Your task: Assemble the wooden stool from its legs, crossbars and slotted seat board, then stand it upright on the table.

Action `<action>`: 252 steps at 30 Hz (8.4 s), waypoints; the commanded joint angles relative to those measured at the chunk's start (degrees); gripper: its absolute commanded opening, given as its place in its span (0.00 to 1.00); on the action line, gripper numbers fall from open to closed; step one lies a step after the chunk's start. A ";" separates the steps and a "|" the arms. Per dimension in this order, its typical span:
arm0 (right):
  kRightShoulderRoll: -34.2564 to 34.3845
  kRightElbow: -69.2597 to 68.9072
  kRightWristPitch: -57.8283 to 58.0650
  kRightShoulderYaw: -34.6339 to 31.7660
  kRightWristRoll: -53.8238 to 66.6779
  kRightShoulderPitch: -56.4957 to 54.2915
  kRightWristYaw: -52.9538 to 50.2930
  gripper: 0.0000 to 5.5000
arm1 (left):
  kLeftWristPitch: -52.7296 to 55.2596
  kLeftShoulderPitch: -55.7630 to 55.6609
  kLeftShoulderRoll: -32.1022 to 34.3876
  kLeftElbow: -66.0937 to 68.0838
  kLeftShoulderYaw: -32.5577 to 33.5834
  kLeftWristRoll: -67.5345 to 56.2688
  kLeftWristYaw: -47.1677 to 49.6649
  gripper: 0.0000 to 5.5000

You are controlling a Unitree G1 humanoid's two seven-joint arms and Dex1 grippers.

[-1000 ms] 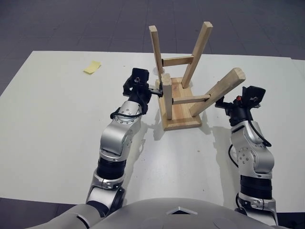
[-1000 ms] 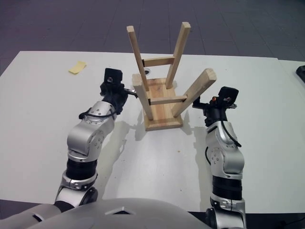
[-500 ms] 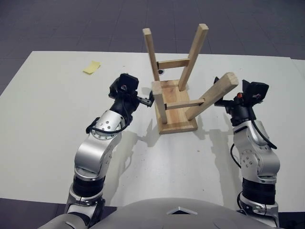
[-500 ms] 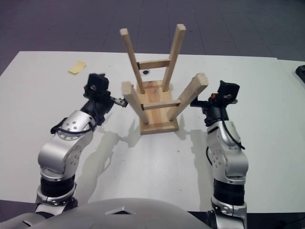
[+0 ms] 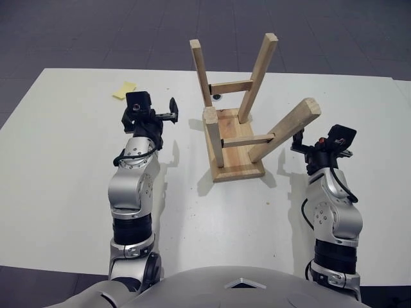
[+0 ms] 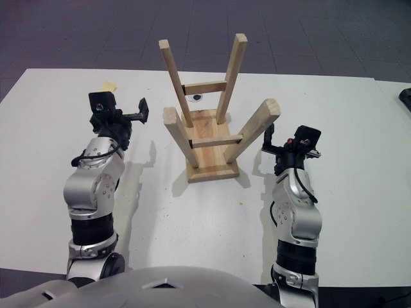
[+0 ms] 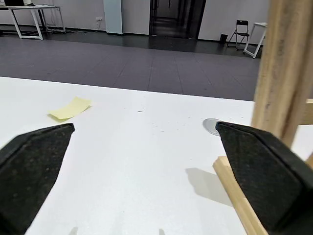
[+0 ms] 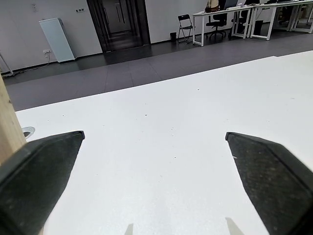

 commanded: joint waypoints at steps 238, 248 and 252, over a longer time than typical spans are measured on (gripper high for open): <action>19.83 21.43 3.16 9.79 6.25 -16.78 9.34 0.37 | -11.89 -1.40 -2.99 9.01 4.93 3.69 9.56 0.98; 23.18 5.68 14.93 1.28 27.17 -14.69 0.38 0.37 | -11.80 -1.74 -2.15 9.14 4.96 3.83 8.93 0.98; 25.89 -1.81 15.77 -5.11 44.99 -14.43 -12.39 0.36 | -11.78 -1.78 -2.13 8.82 5.29 3.72 9.20 0.98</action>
